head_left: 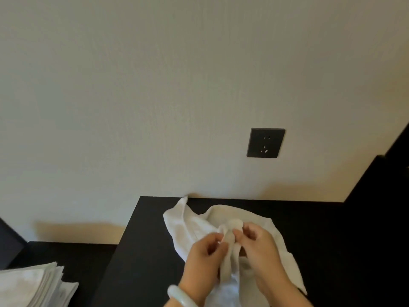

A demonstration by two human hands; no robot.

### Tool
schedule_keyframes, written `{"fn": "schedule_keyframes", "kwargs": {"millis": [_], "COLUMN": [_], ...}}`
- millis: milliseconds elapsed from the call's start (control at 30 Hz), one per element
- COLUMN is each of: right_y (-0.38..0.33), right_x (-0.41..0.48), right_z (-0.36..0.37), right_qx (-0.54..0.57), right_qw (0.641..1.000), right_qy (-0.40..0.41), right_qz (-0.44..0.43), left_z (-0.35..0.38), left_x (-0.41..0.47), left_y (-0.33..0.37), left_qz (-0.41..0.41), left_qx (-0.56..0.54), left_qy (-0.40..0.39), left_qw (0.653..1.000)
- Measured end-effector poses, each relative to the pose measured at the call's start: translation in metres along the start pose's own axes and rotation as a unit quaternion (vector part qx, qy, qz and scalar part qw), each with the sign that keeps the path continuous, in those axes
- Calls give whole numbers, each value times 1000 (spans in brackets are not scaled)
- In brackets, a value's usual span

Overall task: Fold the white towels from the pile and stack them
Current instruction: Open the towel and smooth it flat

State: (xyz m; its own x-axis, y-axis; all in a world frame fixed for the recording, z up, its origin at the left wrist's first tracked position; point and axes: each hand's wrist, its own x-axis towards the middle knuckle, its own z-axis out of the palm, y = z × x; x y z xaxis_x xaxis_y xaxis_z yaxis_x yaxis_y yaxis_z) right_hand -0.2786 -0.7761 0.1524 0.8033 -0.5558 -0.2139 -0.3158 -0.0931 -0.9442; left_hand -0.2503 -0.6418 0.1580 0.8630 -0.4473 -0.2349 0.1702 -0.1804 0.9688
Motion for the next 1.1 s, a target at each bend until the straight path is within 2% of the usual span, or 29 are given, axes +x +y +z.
{"fn": "schedule_keyframes", "kwargs": {"millis": [100,267,400,533,600,800,900,1000,1100], "right_y": [13,11,6,4,1,-14,-16,-16,-16], "right_x": [-14,-25,-24,-27,-30,-40,-42,-41,-40], "right_z": [6,2,0,-3,-3,0,4,7,10], "right_qx": [10,-20,-62,-92,-107,-87,-74,-64,-51], "right_qw": [999,997,996,991,985,972,977,989,995], "right_qy": [-41,-79,-54,28,43,79,69,24,-42], "right_qz": [29,-15,-39,-89,-126,-202,-188,-133,-73], "left_z": [1,3,4,-4,-5,-17,-23,-22,-22], "left_x": [-4,-3,-3,-6,-8,-4,-1,0,-1], "left_y": [-19,-16,-15,-9,-6,10,14,12,10], "left_qz": [-20,-89,-28,16,46,123,137,111,82], "left_qx": [15,-117,-40,-70,-65,72,79,18,-13], "left_qy": [26,28,81,14,1,170,212,236,200], "left_qw": [999,989,995,997,997,975,964,965,976]}}
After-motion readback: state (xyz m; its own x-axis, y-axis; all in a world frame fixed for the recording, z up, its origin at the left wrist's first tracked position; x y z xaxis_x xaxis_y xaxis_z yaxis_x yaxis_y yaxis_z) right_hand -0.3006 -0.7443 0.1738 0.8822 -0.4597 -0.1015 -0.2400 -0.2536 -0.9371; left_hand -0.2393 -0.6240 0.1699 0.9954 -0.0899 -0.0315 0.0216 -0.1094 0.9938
